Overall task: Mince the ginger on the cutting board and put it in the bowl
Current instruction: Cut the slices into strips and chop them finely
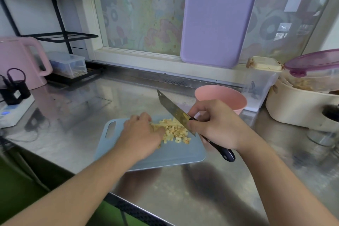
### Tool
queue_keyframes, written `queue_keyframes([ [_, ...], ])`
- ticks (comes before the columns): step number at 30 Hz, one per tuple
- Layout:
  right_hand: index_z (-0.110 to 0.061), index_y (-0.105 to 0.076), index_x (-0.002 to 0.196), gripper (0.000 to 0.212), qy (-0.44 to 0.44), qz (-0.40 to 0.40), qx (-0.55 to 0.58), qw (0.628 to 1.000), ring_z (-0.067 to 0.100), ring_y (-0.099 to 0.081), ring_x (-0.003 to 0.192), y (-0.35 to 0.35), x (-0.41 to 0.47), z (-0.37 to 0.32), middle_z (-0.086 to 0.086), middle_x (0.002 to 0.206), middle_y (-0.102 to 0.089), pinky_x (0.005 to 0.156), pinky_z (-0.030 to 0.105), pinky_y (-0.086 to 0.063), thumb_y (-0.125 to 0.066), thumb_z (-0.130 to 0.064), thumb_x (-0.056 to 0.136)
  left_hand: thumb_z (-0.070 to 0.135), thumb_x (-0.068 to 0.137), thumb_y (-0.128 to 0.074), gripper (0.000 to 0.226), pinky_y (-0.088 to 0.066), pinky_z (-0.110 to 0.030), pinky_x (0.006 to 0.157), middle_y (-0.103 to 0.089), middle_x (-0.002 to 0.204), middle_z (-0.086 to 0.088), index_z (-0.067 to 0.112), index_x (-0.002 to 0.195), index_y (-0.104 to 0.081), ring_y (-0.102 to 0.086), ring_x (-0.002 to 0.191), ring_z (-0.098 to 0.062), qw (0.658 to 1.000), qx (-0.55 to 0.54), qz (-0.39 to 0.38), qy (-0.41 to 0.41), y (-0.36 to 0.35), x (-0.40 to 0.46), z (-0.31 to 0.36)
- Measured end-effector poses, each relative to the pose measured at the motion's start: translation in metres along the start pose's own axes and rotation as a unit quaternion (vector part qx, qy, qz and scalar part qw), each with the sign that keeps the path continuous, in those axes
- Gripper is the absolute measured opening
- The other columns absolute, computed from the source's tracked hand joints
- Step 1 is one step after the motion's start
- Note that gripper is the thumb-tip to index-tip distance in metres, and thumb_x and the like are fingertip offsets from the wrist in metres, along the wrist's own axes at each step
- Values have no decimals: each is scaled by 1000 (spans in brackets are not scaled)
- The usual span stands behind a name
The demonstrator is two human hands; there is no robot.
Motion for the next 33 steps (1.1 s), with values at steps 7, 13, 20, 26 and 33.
queue_keyframes([
  [7,-22,-71,85,8,-21,21,3,1000,38,-68,61,3,-1,5,11,59,-72,63,48,-60,-70,-26,92,41,97,-55,48,-42,-43,107,-48,137,-5,16,138,-49,-37,134,-26,999,18,29,-3,-12,2,1],
  [13,-23,-70,87,6,-24,24,2,999,35,-71,63,1,0,3,9,61,-74,68,49,-61,-70,-26,92,40,93,-62,49,-47,-44,103,-55,134,1,21,136,-49,-45,130,-24,1000,-1,24,-16,-7,2,-7],
  [20,-24,-70,87,7,-28,25,-1,999,35,-71,63,-2,-1,1,8,61,-74,66,46,-60,-70,-27,93,38,95,-63,43,-49,-48,101,-57,131,1,21,131,-47,-47,126,-24,999,-5,39,-37,-9,-5,0],
  [26,-23,-70,87,9,-31,22,9,999,33,-69,59,-4,-1,-1,9,60,-73,58,35,-55,-71,-28,94,27,94,-64,49,-48,-37,105,-58,134,7,23,139,-46,-51,127,-17,997,-7,14,-73,-1,-4,-2],
  [33,-19,-70,84,8,-36,21,39,998,12,-53,42,-12,-4,-8,10,54,-69,51,23,-45,-69,-22,92,30,97,-64,51,-40,-23,102,-52,143,14,27,145,-46,-51,129,-9,994,-29,3,-102,4,-12,-10],
])
Point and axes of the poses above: each hand's wrist, its own x-axis towards the middle knuckle, its own y-axis out of the back of the hand, z = x × y, the point moved 8 cm from there along x, towards the middle knuckle
